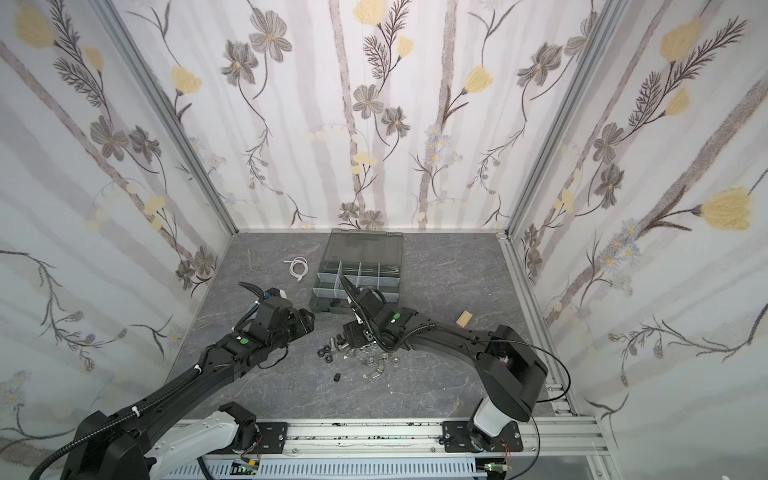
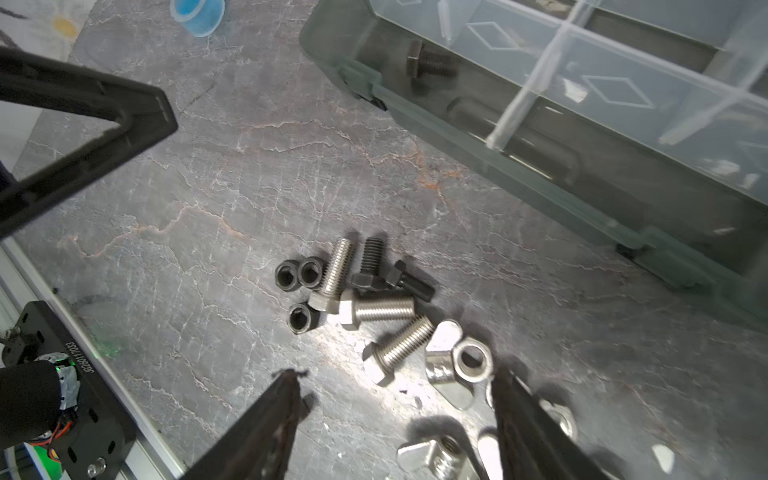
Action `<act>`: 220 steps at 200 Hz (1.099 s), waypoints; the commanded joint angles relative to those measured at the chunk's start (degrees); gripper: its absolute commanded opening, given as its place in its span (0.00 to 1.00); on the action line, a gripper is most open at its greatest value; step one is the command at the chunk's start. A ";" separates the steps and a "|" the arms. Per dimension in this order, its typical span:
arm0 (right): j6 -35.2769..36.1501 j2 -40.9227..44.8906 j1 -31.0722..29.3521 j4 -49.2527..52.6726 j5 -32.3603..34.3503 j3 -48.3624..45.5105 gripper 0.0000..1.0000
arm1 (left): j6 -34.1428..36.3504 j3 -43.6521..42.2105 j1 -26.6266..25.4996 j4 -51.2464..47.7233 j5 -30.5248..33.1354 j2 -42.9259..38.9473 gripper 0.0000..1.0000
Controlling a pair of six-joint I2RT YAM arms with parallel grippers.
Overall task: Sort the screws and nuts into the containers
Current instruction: 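Lower the right gripper onto the pile and grasp a black bolt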
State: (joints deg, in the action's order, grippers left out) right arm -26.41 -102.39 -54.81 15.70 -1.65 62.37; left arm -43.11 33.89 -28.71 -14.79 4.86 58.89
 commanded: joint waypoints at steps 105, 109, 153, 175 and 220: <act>5.51 -13.82 -1.61 6.10 -2.31 12.70 0.42 | -0.33 -0.19 0.14 0.55 -2.12 -0.09 0.68; 5.71 -14.17 -1.62 6.16 -2.28 13.04 0.41 | -0.26 -0.22 0.14 0.55 -2.05 -0.09 0.68; 6.81 -18.14 -1.64 6.97 -1.47 16.00 0.39 | -0.59 -2.07 0.23 0.64 0.83 -1.49 0.69; 6.68 -19.35 -1.64 7.19 -1.87 16.48 0.38 | 0.22 -1.91 0.32 0.64 1.20 -1.42 0.69; 6.73 -20.78 -1.75 8.14 -1.95 17.51 0.34 | 0.22 -2.27 0.49 0.72 0.98 -0.23 0.70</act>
State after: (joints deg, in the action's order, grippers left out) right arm -20.40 -122.45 -56.51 23.68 -4.08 79.09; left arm -42.98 31.90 -28.38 -14.74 4.75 58.13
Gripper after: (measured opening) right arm 0.348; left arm 0.693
